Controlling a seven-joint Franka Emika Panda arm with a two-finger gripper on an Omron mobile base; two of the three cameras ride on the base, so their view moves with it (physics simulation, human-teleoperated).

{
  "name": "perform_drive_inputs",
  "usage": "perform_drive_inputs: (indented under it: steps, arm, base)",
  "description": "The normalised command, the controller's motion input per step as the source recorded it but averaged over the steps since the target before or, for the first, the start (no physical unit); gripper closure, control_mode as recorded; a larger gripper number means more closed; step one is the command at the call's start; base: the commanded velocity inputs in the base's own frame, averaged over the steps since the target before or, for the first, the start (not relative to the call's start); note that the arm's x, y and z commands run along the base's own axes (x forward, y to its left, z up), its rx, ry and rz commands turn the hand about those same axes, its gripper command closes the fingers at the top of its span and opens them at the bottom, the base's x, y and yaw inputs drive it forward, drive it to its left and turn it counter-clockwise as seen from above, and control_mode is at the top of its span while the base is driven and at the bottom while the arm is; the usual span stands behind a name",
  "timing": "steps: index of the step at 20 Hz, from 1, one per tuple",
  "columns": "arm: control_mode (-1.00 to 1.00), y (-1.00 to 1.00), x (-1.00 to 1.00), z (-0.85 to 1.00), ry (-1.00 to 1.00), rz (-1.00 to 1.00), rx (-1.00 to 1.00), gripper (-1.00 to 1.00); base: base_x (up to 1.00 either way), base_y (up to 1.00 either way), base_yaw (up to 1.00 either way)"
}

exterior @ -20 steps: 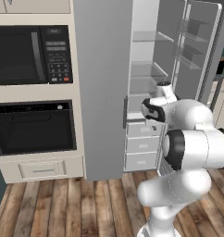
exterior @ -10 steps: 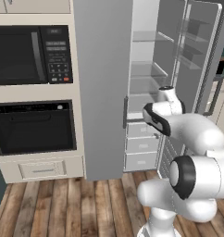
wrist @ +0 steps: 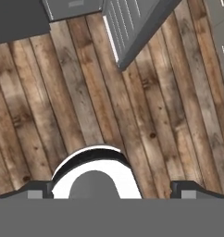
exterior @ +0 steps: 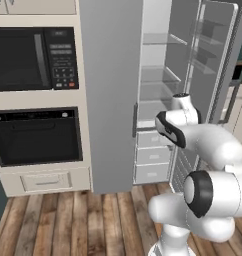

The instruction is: Place one of the steaks on the plate and the other in the bowl. Then place the bowl in the fridge.

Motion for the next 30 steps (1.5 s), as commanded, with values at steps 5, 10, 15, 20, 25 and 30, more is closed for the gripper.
perform_drive_inputs:
  steps: [5,10,15,20,25,30]
  arm:
    - [1.0,0.0,0.0,0.0,0.0,0.0,0.0,-1.0]
    - [1.0,0.0,0.0,0.0,0.0,0.0,0.0,-1.0]
    - [1.0,0.0,0.0,0.0,0.0,0.0,0.0,-1.0]
    - [1.0,0.0,0.0,0.0,0.0,0.0,0.0,-1.0]
    - [1.0,0.0,0.0,0.0,0.0,0.0,0.0,-1.0]
    - [1.0,0.0,0.0,0.0,0.0,0.0,0.0,-1.0]
  base:
    - [-0.87,0.0,0.09]
    - [-0.93,0.0,0.55]
    - [-0.64,-0.06,0.71]
    - [-0.73,-0.08,0.66]
    - [-0.72,0.0,0.67]
    - [-0.97,0.0,0.64]
